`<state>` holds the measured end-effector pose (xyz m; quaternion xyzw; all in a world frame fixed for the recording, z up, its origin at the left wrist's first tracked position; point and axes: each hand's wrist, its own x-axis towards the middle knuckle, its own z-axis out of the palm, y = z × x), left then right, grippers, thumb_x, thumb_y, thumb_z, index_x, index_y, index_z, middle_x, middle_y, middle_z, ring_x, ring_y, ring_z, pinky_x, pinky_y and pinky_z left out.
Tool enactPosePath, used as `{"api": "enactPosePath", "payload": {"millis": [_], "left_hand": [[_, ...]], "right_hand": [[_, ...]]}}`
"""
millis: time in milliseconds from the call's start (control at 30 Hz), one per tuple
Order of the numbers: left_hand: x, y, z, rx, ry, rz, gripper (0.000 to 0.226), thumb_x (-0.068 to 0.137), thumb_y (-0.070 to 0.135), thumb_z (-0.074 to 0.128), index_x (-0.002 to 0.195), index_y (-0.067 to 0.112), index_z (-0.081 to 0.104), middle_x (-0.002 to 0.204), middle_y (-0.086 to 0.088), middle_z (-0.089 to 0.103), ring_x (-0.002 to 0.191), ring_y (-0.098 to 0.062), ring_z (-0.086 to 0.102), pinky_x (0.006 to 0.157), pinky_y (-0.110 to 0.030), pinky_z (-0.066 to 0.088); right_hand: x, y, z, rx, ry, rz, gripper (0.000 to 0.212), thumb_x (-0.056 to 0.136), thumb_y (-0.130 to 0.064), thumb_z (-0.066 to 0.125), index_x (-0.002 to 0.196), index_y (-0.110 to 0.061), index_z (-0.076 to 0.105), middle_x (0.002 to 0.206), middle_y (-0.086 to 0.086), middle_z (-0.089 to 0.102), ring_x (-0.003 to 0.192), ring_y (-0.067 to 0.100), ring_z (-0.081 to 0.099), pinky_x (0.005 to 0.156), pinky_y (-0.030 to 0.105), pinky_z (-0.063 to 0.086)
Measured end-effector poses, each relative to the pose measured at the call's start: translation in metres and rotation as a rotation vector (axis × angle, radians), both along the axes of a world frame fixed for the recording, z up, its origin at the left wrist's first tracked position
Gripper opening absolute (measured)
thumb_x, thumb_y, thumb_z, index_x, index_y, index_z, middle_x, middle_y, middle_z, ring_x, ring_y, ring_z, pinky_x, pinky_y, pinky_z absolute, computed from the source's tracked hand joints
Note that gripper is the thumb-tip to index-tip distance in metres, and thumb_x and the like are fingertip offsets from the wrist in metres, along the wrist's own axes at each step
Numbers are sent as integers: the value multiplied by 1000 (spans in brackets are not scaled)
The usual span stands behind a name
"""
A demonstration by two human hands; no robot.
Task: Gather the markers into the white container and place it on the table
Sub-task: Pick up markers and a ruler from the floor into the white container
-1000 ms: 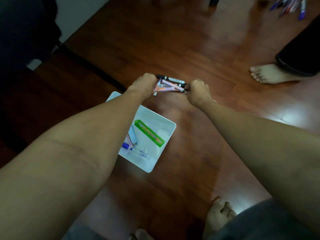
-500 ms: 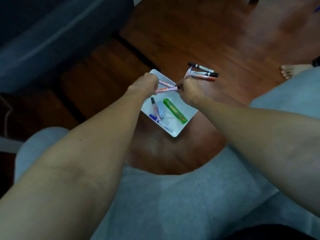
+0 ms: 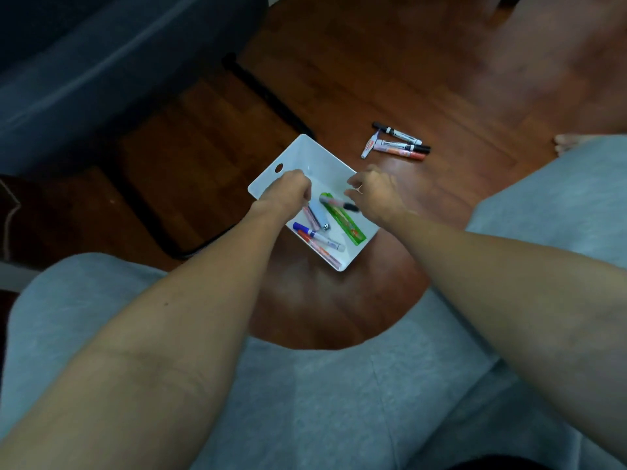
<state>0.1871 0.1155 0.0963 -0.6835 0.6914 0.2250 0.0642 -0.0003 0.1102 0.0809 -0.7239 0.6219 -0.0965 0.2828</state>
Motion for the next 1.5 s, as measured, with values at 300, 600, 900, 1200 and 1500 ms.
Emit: {"api": "enactPosePath", "payload": {"millis": [300,600,900,1200,1500], "left_hand": [[-40,-83,33,-159,37,-33,28,97,22,62,112,0,71,120,-17,62,107,-34,64,90,-40,53],[-88,-158,-32,-85,129,60,31,93,27,67,109,2,75,114,-17,72,107,-32,68,91,-36,54],[-112,-200,-112,15,59,146,46,86,38,74,117,4,69,124,-17,67,112,-34,65,89,-38,53],[-125,-211,-136,29,38,129,53,83,28,79,125,1,61,131,-18,63,115,-33,65,89,-35,53],[-100,-194,-113,-20,199,376,51,83,28,79,125,3,63,127,-17,67,107,-30,71,89,-40,60]], "right_hand": [[-53,-61,5,-78,-32,-155,22,88,-24,65,106,-17,76,116,12,66,103,33,65,92,40,49],[-108,-109,-56,-16,86,-266,24,91,-29,63,112,-22,71,119,12,60,115,38,55,95,38,39],[-113,-147,-110,-90,245,-126,25,92,-19,58,113,-11,70,117,14,58,111,38,56,93,40,36],[-122,-141,-137,-149,388,-108,25,91,-13,55,112,-6,68,122,18,60,116,38,54,94,40,37],[-102,-111,-95,118,127,-321,31,82,-24,74,101,0,69,108,22,67,97,39,66,72,34,48]]}}
